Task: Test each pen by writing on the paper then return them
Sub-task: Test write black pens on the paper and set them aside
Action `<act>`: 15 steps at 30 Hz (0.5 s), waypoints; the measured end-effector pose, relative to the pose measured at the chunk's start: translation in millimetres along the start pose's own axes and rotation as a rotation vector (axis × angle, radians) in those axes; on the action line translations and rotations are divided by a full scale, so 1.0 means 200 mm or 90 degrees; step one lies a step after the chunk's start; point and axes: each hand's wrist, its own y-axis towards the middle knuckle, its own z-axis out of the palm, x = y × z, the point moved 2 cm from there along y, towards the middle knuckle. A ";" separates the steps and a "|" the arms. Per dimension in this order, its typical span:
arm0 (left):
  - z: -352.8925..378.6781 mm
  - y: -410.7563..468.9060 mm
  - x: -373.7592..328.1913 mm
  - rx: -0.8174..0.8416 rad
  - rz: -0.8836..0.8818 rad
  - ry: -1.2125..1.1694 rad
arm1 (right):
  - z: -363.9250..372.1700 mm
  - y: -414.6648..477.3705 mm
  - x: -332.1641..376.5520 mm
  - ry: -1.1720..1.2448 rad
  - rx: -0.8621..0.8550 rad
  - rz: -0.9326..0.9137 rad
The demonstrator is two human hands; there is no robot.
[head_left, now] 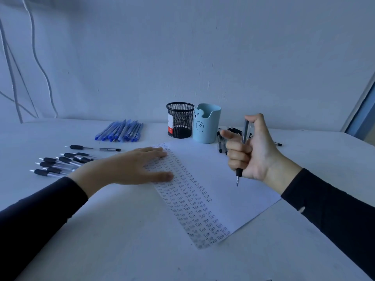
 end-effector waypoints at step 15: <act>0.00 -0.01 -0.02 0.021 -0.017 0.012 | 0.05 -0.05 -0.14 -0.384 0.166 -0.012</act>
